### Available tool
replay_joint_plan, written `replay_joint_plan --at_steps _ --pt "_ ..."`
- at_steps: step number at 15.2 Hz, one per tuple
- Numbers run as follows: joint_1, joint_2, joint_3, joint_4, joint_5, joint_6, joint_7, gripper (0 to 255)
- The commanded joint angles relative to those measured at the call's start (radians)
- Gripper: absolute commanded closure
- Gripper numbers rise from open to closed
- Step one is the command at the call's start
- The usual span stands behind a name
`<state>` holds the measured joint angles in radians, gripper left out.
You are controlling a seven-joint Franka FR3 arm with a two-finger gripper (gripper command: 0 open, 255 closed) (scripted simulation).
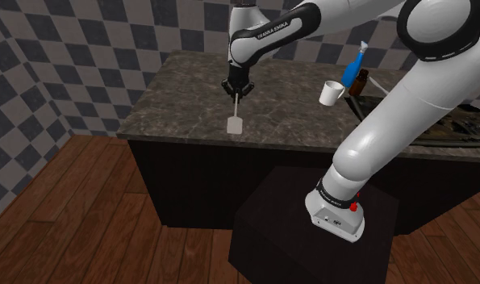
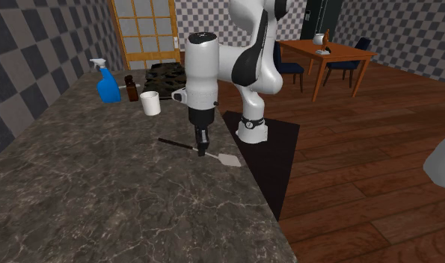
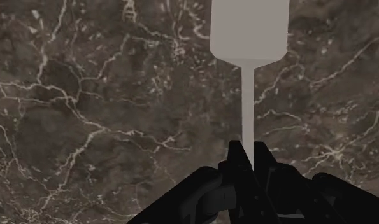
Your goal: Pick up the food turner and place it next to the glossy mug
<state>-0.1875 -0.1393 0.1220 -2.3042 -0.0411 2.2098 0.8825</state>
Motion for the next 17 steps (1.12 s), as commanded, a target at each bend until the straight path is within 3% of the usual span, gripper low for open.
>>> replay_joint_plan --at_steps 1,17 --pt "0.002 -0.016 0.001 0.011 0.003 -0.027 0.0 255" --pt "0.003 -0.08 -0.003 0.165 0.015 -0.245 -0.016 255"
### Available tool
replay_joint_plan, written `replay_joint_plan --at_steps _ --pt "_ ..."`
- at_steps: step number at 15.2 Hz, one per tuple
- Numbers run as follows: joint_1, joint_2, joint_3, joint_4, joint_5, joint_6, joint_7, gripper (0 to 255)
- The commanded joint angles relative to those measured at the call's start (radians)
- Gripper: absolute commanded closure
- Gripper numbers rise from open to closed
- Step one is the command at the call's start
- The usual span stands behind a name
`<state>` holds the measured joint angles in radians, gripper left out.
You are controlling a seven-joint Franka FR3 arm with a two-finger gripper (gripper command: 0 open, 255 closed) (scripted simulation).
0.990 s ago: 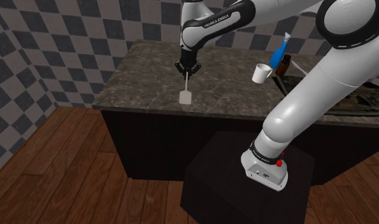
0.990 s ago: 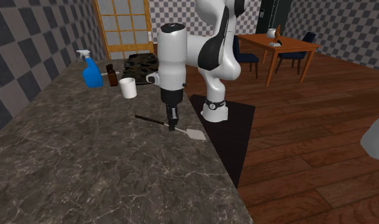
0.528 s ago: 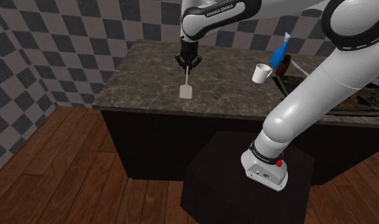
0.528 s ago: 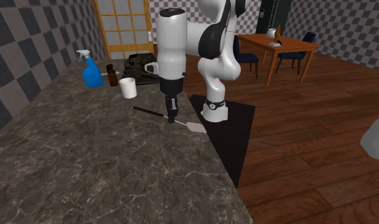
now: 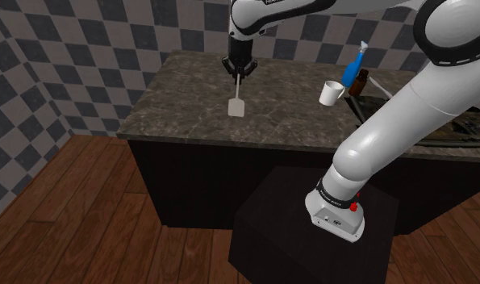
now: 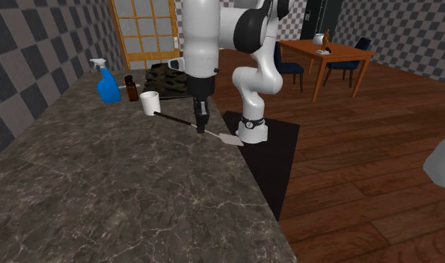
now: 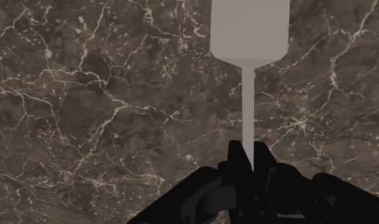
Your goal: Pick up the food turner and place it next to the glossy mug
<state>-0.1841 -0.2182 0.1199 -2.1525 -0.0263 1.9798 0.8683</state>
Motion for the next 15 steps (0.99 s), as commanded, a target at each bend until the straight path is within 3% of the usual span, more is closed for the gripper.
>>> replay_joint_plan --at_steps 1,15 --pt "-0.001 -0.004 -0.001 0.025 0.001 -0.029 -0.003 255" --pt "-0.132 0.009 -0.203 0.045 -0.028 -0.024 -0.322 255"
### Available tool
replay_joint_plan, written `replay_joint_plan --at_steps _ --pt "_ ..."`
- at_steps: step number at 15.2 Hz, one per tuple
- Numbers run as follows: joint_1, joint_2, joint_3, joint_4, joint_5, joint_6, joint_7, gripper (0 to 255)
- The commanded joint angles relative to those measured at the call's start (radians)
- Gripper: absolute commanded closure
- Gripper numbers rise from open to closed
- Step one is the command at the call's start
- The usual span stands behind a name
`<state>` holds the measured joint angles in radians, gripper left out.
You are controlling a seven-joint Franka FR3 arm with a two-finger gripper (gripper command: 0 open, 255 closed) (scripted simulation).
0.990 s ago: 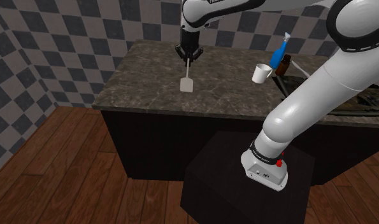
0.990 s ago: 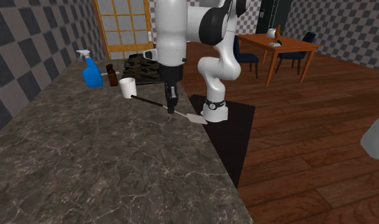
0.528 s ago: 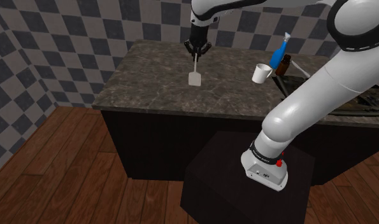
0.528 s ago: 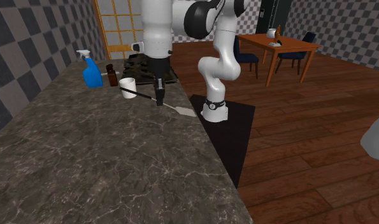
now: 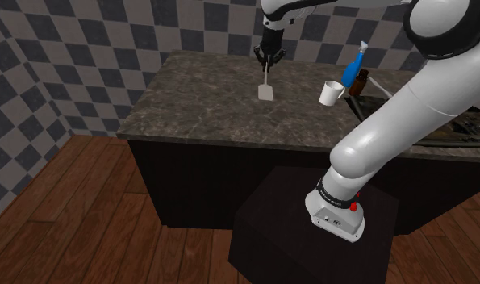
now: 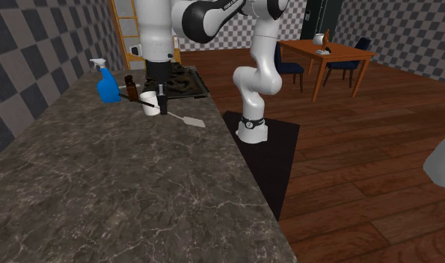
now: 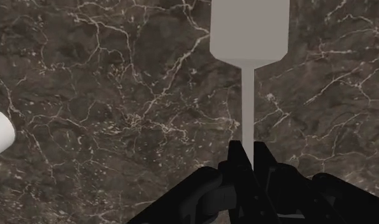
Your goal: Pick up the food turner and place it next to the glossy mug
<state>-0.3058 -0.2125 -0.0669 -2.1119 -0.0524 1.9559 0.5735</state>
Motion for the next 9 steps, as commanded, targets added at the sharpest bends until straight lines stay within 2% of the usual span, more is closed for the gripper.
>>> replay_joint_plan --at_steps 1,9 --pt "-0.02 0.012 -0.031 0.013 -0.003 0.001 -0.052 255" --pt "-0.099 0.113 -0.146 0.124 0.009 -0.002 -0.25 255"
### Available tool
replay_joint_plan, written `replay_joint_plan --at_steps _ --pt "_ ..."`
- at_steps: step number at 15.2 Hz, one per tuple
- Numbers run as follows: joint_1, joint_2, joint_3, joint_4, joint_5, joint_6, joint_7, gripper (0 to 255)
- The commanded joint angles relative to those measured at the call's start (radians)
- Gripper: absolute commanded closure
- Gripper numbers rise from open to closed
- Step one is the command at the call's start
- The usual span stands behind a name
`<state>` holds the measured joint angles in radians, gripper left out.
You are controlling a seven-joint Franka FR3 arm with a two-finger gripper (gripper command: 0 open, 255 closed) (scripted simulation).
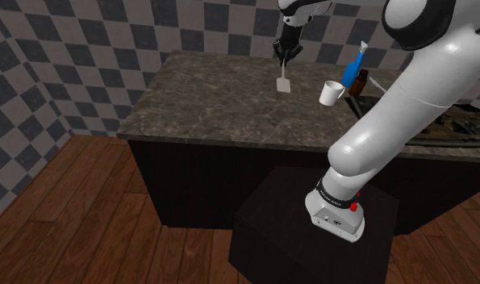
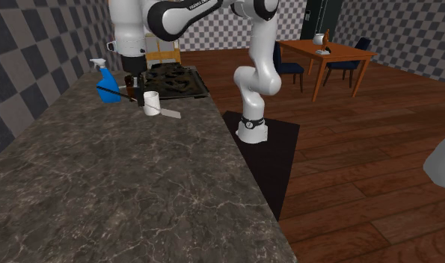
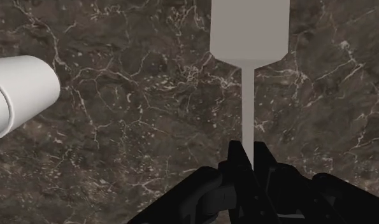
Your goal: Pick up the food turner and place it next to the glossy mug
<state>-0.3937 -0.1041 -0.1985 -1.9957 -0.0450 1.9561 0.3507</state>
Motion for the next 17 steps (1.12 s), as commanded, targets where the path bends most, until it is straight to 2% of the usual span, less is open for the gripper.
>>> replay_joint_plan --at_steps 1,10,17 --pt "-0.021 0.022 -0.028 0.027 0.006 -0.004 -0.053 255" --pt "-0.125 0.218 -0.129 0.258 0.079 -0.044 -0.279 255" --pt "-0.242 0.428 -0.174 0.529 0.17 -0.122 -0.441 255"
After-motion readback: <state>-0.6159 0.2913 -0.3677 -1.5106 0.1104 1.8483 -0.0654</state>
